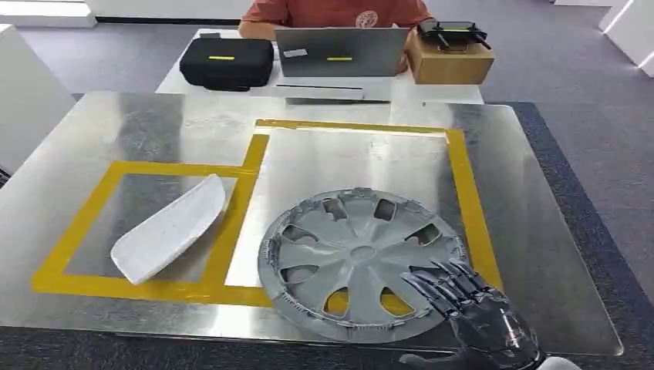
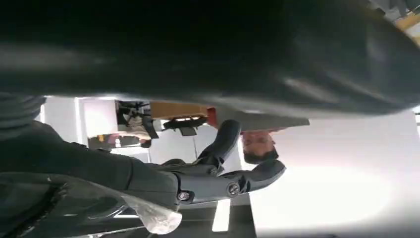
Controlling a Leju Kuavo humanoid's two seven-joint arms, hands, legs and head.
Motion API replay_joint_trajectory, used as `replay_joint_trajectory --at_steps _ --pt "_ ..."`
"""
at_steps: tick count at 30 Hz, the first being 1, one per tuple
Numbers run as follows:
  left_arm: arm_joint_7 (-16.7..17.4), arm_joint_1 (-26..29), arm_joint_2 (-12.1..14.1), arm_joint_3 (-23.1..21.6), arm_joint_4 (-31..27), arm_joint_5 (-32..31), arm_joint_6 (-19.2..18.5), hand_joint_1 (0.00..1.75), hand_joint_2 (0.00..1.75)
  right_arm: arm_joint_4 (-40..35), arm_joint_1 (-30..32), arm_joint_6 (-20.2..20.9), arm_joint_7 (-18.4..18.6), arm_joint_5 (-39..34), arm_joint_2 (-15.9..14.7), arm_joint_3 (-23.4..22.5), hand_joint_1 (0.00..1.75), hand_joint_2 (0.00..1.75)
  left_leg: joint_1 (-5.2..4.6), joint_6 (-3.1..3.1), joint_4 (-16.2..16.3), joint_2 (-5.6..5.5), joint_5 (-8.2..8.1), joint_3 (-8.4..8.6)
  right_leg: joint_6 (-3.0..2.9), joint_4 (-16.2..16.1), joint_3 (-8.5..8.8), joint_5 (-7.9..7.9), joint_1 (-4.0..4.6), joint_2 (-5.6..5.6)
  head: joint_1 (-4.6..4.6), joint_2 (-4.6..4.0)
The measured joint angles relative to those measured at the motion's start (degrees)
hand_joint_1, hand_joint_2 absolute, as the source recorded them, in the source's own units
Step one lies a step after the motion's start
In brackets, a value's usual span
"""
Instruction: Take the parts from the cabinet and place them on the table.
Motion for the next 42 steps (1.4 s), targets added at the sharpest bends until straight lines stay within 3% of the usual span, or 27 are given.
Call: replay_joint_trajectory --at_steps 2,3,5,6,7,10,11,13,15,16,18,21,22,24,26,27,28,30,31,32,34,35,36,37,38,41,42 --pt "0.00 0.03 -0.02 -0.07 0.00 -0.04 -0.15 0.00 0.00 0.00 0.01 0.07 0.28 -0.17 0.00 0.00 0.00 0.00 -0.04 -0.22 0.14 0.12 0.41 -0.66 0.23 2.74 -0.54 -0.11 0.00 -0.01 -0.02 0.00" --pt "0.00 0.03 -0.02 -0.11 0.00 -0.04 -0.22 0.00 0.00 0.00 0.01 0.07 0.39 -0.20 0.00 0.00 0.00 0.00 0.02 -0.39 0.24 0.14 0.59 -0.94 0.30 0.07 1.21 1.72 -0.07 -0.05 -0.02 0.00" --pt "0.00 -0.03 -0.13 -0.42 0.00 -0.04 -0.37 0.00 0.00 0.00 -0.05 0.07 0.41 -0.35 0.00 0.00 0.00 0.00 0.28 -0.90 0.70 0.15 0.91 -1.52 0.65 -11.85 8.26 6.36 -0.44 -0.41 0.00 0.00" --pt "0.00 -0.10 0.04 -0.44 0.00 -0.04 -0.37 0.00 0.00 0.00 -0.28 0.09 0.41 -0.37 0.02 0.00 0.00 0.00 0.15 -1.23 1.06 0.09 1.10 -1.79 0.59 -15.77 10.25 5.04 -0.36 -0.77 0.08 0.02" --pt "0.00 -0.13 0.00 -0.50 0.00 -0.04 -0.39 0.00 0.00 -0.04 -0.22 0.09 0.41 -0.37 0.02 0.00 0.00 0.00 -0.06 -1.59 1.19 0.05 1.28 -1.93 -0.35 -14.66 10.29 6.70 0.04 -0.19 -0.09 0.00" --pt "0.00 -0.10 0.11 -0.59 0.00 -0.04 -0.41 0.00 0.00 -0.09 -0.31 0.09 0.48 -0.48 0.02 0.00 0.00 0.00 -0.01 -2.56 1.51 0.13 1.96 -2.18 -1.24 -14.51 8.86 6.36 0.07 0.10 -0.13 0.00" --pt "0.00 -0.04 0.13 -0.59 0.02 -0.04 -0.44 0.00 0.00 -0.07 -0.28 0.13 0.52 -0.50 0.02 0.00 0.00 0.00 0.11 -2.88 1.81 -0.01 1.82 -2.35 -2.04 -14.70 8.44 6.91 -0.20 0.01 -0.15 0.00" --pt "0.00 -0.05 0.15 -0.63 0.02 -0.04 -0.55 0.00 0.00 -0.09 -0.33 0.37 0.98 -0.87 0.07 -0.02 0.00 0.00 0.30 -3.68 5.88 -0.99 -3.88 -3.65 -3.01 -14.69 7.55 7.79 -0.14 -0.07 -0.35 0.00" --pt "-0.02 -0.11 0.18 -0.66 0.02 -0.02 -0.57 0.00 0.00 -0.09 -0.25 1.00 1.86 -1.16 0.11 -0.04 0.00 0.00 0.35 -4.01 14.80 -1.11 -9.95 -5.81 -3.10 -14.60 6.53 8.76 0.06 0.00 -0.50 0.00" --pt "-0.02 -0.25 0.17 -0.66 0.02 0.02 -0.57 0.00 0.00 -0.09 -0.22 1.33 2.16 -1.18 0.24 -0.07 0.00 0.00 0.35 -4.00 18.42 -1.13 -11.48 -6.17 -3.10 -14.52 6.11 9.34 0.17 0.03 -0.48 0.00" --pt "-0.02 -0.32 0.15 -0.66 0.02 0.00 -0.57 0.00 0.00 -0.09 -0.15 1.79 3.10 -1.25 0.68 -0.13 0.00 0.00 0.34 -3.67 17.33 -1.19 -9.77 -3.55 -3.07 -14.23 4.66 10.34 0.37 0.19 -0.48 0.00" --pt "0.09 -0.16 0.17 -0.68 0.02 0.00 -0.57 0.00 0.00 -0.09 0.08 2.36 4.19 -1.27 1.14 -0.63 0.00 0.00 0.22 -2.37 1.52 -1.82 -5.46 6.67 -2.93 -14.01 3.42 11.44 0.58 0.53 -0.48 0.00" --pt "0.09 -0.21 0.20 -0.68 0.02 0.02 -0.57 0.00 0.00 -0.09 0.09 2.42 4.57 -1.33 1.29 -0.85 0.00 0.00 0.08 -2.08 -1.13 -2.02 -6.44 7.84 -2.59 -13.99 2.97 11.95 0.76 0.54 -0.37 0.00" --pt "0.18 -0.16 0.15 -0.68 0.02 0.07 -0.57 0.00 0.00 -0.09 0.12 2.58 4.90 -1.53 1.55 -1.09 0.00 0.00 -0.27 -1.92 -0.88 -2.00 -5.55 7.03 -1.91 -14.29 2.79 12.87 0.48 0.54 -0.52 0.00" --pt "0.28 -0.17 0.11 -0.68 0.02 0.07 -0.57 0.00 0.00 -0.09 0.28 2.64 5.01 -1.62 1.71 -1.16 0.00 0.00 -0.31 -1.07 -1.50 -1.83 -4.38 6.60 -0.93 -14.78 2.71 13.86 0.49 0.65 -0.44 0.00" --pt "0.33 -0.25 -0.02 -0.68 0.02 0.07 -0.57 0.00 0.00 -0.09 0.42 2.71 5.05 -1.62 1.79 -1.27 0.00 0.00 -0.01 -0.76 -2.02 -1.27 -3.44 6.04 -0.93 -14.05 2.33 12.38 0.24 0.68 -0.42 0.00" --pt "0.35 -0.29 -0.05 -0.68 0.02 0.09 -0.57 0.00 0.00 -0.07 0.49 2.77 5.35 -1.66 1.90 -1.51 0.00 0.00 -0.04 -0.15 -2.08 -1.26 -2.83 5.12 -0.77 -11.65 1.01 8.83 0.33 0.48 -0.17 0.00" --pt "0.50 -0.23 0.00 -0.68 0.02 0.11 -0.57 0.00 0.00 -0.07 0.50 2.97 5.81 -1.86 2.10 -1.83 0.00 0.00 -0.17 0.10 -1.88 -0.99 -1.54 3.35 -0.42 -3.19 -1.36 2.30 0.20 0.43 -0.22 0.00" --pt "0.50 -0.19 0.00 -0.68 0.02 0.13 -0.57 0.00 0.00 -0.07 0.59 3.24 6.05 -1.90 2.25 -2.01 0.00 0.00 -0.28 0.09 -1.81 -0.84 -0.85 2.39 -0.25 0.79 -2.20 0.66 0.20 0.43 -0.17 0.00" --pt "0.50 -0.18 -0.02 -0.68 0.02 0.15 -0.57 0.00 0.00 0.02 0.69 3.43 6.41 -2.03 2.40 -2.21 0.00 0.00 -0.29 0.04 -1.66 -0.73 -0.18 1.36 -0.11 3.02 -2.22 0.81 0.21 0.43 -0.18 0.00" --pt "0.50 -0.17 -0.13 -0.66 0.02 0.22 -0.57 0.00 0.00 0.13 1.05 3.76 7.73 -2.38 2.80 -2.73 0.00 0.00 -0.26 -0.22 -1.16 -0.61 1.03 -0.72 0.07 0.38 1.42 5.17 0.15 0.37 -0.15 0.00" --pt "0.50 -0.15 -0.26 -0.66 0.02 0.31 -0.57 0.00 0.00 0.13 1.32 3.85 8.48 -2.69 2.95 -3.13 0.00 0.00 -0.18 -0.45 -0.75 -0.60 1.57 -1.77 0.13 -4.42 5.10 7.31 0.09 0.21 -0.20 0.00" --pt "0.50 -0.18 -0.28 -0.66 0.02 0.46 -0.55 0.00 0.00 0.15 1.52 3.91 9.18 -3.01 3.15 -3.60 0.00 0.00 -0.18 -0.73 -0.23 -0.61 1.94 -2.34 0.17 -9.49 8.80 7.59 0.03 -0.07 -0.15 0.00" --pt "0.50 -0.24 -0.26 -0.63 0.02 0.63 -0.55 0.00 0.00 0.15 1.57 3.98 9.96 -3.02 3.32 -4.11 0.00 0.00 -0.50 -0.99 0.47 -0.63 2.19 -3.13 0.10 -15.34 12.71 5.42 0.20 -0.32 -0.09 0.00" --pt "0.50 -0.23 -0.28 -0.63 0.02 0.68 -0.55 0.00 0.00 0.15 1.87 4.06 10.85 -2.82 3.52 -4.67 0.00 0.00 -0.50 -1.27 0.96 -0.59 2.61 -3.50 -0.66 -17.67 13.87 4.51 0.36 -0.15 -0.28 0.02" --pt "0.50 -0.08 -0.24 -0.59 0.04 0.98 -0.55 0.00 0.00 0.26 4.04 4.11 13.29 -2.34 4.22 -6.66 0.00 0.00 -0.40 -2.21 0.87 -0.65 4.12 -3.71 -1.88 -16.72 12.07 5.36 0.48 -0.27 -0.26 0.00" --pt "0.50 -0.05 -0.13 -0.57 0.11 1.01 -0.52 0.00 0.00 0.33 4.45 4.11 13.99 -2.14 4.42 -7.19 0.00 0.00 -0.17 -2.55 1.26 -0.92 3.27 -4.05 -2.44 -16.82 11.57 6.01 0.18 -0.55 -0.22 0.00"
